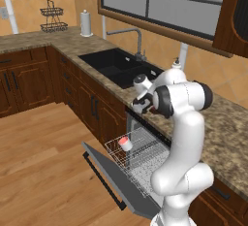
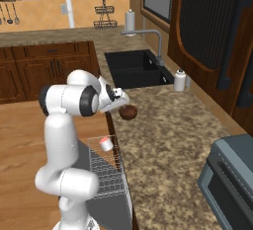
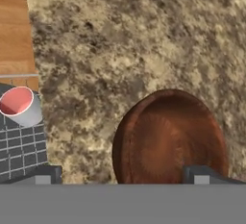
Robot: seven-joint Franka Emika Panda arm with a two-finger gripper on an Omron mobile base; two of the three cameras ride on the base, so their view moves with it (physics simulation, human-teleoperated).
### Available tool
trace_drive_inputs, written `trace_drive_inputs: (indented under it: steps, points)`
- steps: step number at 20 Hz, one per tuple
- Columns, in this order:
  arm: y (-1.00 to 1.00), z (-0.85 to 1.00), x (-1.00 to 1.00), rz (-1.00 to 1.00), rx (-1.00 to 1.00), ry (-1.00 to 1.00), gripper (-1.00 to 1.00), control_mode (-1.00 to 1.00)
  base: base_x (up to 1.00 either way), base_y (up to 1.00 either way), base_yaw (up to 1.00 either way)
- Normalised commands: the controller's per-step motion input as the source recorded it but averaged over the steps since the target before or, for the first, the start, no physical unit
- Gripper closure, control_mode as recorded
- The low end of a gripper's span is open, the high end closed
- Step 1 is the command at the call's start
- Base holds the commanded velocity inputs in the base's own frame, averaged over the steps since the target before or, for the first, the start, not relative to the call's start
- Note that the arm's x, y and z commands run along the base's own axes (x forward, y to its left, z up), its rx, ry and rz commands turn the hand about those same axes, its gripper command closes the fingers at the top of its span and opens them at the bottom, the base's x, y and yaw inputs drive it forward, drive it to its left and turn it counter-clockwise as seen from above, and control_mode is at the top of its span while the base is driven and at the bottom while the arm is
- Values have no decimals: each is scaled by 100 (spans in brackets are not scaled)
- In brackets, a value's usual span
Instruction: Pick up the cup and bowl from the counter, place them in the dishwasher, and close the dishwasher door.
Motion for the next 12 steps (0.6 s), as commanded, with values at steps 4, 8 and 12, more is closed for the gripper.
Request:
trace_drive_inputs:
  steps: [4,8,12]
  points:
    - [-18,-23,0,0,2,8,-100,-100,0,0,0]
    - [-12,-24,0,0,5,11,-100,-100,0,0,0]
    - [-3,-23,0,0,7,11,100,-100,0,0,0]
